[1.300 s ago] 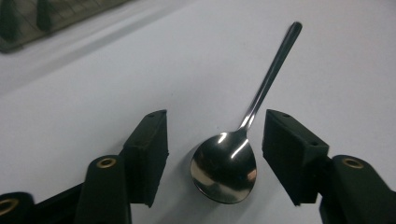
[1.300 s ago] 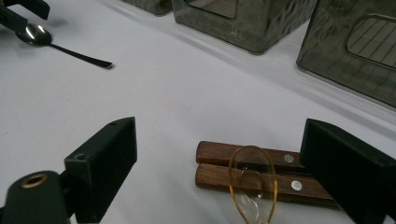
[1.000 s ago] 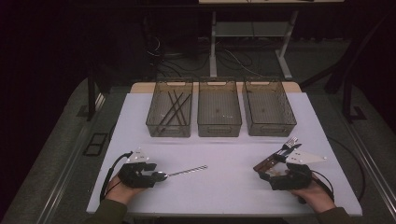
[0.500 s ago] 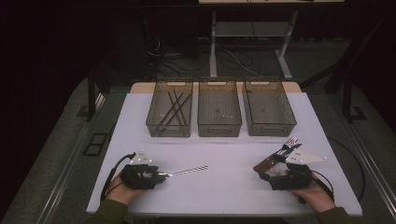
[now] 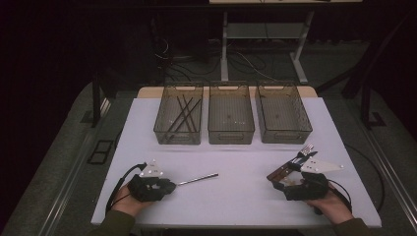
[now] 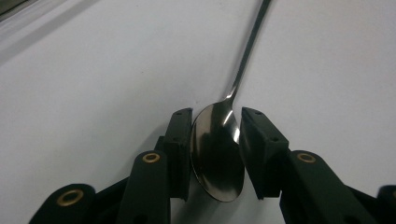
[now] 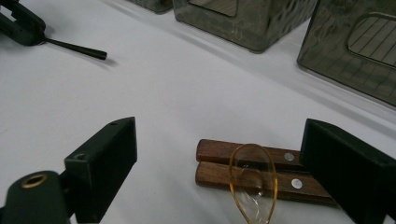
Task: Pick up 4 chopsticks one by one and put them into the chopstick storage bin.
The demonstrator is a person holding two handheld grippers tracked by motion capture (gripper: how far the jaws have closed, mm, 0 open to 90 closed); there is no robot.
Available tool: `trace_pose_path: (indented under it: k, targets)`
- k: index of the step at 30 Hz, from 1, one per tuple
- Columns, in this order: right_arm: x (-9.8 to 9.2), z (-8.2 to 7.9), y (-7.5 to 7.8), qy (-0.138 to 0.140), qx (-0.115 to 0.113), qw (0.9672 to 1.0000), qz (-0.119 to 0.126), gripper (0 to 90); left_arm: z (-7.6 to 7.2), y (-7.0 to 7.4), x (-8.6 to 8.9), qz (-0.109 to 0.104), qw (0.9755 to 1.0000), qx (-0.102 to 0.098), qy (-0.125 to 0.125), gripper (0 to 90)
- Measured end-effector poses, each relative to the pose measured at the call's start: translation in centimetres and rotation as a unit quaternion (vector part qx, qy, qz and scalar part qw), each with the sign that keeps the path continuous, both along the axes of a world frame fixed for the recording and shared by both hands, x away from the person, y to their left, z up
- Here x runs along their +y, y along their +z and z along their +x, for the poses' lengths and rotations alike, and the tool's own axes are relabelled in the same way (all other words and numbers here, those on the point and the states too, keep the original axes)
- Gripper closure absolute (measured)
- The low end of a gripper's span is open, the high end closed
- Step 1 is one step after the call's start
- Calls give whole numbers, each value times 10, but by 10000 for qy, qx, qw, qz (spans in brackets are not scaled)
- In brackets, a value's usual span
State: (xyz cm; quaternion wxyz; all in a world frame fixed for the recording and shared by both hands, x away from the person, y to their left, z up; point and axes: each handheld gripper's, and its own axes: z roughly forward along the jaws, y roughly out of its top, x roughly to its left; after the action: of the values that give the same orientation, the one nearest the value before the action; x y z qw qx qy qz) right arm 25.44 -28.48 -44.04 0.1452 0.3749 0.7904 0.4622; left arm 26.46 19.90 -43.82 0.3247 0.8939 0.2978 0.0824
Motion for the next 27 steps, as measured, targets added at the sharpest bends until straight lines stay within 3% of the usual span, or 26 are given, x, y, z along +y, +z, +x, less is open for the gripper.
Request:
trace_pose_path:
  k: [11,17,27]
  targets:
    - [0,0,0,1,-1,10000,0,110,-3,4,-3,106,9999,-47,-113,754]
    - [0,0,0,9,-19,10000,-5,110,-3,5,-3,8,9998,111,-179,829]
    - [0,0,0,4,-6,10000,8,110,-2,4,-6,59,9995,231,-212,844]
